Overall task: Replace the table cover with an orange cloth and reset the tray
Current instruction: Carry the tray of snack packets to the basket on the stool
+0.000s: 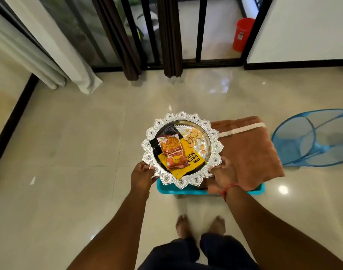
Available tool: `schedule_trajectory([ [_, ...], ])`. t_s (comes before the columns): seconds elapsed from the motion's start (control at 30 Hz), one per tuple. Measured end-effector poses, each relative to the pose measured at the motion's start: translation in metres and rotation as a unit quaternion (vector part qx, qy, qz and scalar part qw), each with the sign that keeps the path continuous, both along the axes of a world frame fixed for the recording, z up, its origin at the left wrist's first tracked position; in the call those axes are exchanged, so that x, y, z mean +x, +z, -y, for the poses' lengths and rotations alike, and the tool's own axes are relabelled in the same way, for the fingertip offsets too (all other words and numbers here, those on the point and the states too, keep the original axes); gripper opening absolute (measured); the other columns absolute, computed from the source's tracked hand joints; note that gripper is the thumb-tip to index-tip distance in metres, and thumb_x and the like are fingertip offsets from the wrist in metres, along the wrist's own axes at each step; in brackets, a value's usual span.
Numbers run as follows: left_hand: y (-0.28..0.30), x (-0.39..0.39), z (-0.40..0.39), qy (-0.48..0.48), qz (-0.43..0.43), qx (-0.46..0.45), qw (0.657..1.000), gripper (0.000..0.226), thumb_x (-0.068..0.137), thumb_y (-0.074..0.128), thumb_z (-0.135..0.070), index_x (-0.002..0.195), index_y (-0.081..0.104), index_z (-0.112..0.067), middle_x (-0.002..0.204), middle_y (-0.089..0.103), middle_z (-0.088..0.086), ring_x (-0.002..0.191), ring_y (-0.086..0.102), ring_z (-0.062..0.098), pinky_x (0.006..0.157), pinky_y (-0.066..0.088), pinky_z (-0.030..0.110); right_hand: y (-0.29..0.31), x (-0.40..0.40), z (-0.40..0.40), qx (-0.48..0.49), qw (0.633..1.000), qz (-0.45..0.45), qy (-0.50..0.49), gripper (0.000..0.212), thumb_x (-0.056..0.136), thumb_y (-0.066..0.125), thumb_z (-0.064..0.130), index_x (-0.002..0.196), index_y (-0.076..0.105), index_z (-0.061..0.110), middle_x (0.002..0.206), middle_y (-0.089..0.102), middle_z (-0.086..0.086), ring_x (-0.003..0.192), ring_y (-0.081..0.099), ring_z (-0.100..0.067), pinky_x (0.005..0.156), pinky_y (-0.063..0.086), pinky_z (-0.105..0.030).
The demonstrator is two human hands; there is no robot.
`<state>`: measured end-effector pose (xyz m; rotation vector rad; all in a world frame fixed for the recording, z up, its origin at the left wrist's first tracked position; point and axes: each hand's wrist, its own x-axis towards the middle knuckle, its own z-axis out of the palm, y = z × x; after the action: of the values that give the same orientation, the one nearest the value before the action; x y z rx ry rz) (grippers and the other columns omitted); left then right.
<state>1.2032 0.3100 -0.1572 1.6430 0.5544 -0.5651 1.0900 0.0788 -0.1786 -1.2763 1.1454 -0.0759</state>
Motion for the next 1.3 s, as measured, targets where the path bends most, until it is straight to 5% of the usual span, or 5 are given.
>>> schedule_trajectory([
  [0.3, -0.036, 0.011, -0.007, 0.054, -0.058, 0.046, 0.996, 0.030, 0.084, 0.060, 0.009, 0.103, 0.064, -0.013, 0.097, 0.070, 0.009, 0.084, 0.068, 0.023, 0.064, 0.057, 0.031, -0.021, 0.016, -0.014, 0.034, 0.999, -0.035, -0.008, 0.046, 0.086, 0.061, -0.016, 0.117, 0.049, 0.015, 0.086, 0.062, -0.005, 0.062, 0.063, -0.010, 0.040, 0.047, -0.014],
  [0.47, -0.053, 0.019, -0.008, 0.053, -0.071, 0.070, 0.994, 0.028, 0.085, 0.062, 0.007, 0.107, 0.064, -0.010, 0.101, 0.070, 0.011, 0.083, 0.068, 0.023, 0.067, 0.058, 0.033, -0.049, 0.018, -0.018, 0.077, 0.996, -0.045, -0.033, 0.050, 0.082, 0.065, -0.011, 0.096, 0.058, 0.037, 0.101, 0.070, -0.007, 0.085, 0.071, -0.040, 0.059, 0.054, -0.069],
  [1.03, -0.063, 0.013, -0.011, 0.033, -0.162, -0.006, 0.986, 0.027, 0.091, 0.058, 0.000, 0.115, 0.062, -0.012, 0.107, 0.068, 0.016, 0.098, 0.065, 0.028, 0.081, 0.054, 0.034, -0.089, 0.008, -0.016, 0.038, 0.996, -0.083, 0.002, 0.054, 0.080, 0.069, -0.010, 0.119, 0.053, 0.022, 0.091, 0.064, -0.013, 0.086, 0.071, -0.043, 0.059, 0.058, -0.061],
  [1.2, -0.068, 0.024, -0.002, -0.030, -0.115, 0.186, 0.975, 0.040, 0.085, 0.062, -0.017, 0.122, 0.055, -0.001, 0.130, 0.053, 0.026, 0.113, 0.057, 0.038, 0.096, 0.046, 0.046, -0.077, 0.012, -0.016, 0.040, 0.995, -0.076, 0.045, 0.054, 0.085, 0.067, -0.004, 0.125, 0.048, 0.027, 0.112, 0.070, -0.005, 0.094, 0.071, -0.031, 0.069, 0.061, -0.053],
  [1.3, -0.048, 0.021, 0.012, -0.184, 0.047, 0.391, 0.901, 0.056, 0.091, 0.060, -0.024, 0.141, 0.043, -0.005, 0.140, 0.043, 0.022, 0.128, 0.042, 0.040, 0.104, 0.036, 0.046, -0.057, 0.012, -0.010, -0.037, 0.993, -0.090, 0.067, 0.053, 0.085, 0.069, 0.005, 0.130, 0.045, 0.018, 0.127, 0.063, -0.008, 0.111, 0.064, -0.032, 0.091, 0.055, -0.041],
])
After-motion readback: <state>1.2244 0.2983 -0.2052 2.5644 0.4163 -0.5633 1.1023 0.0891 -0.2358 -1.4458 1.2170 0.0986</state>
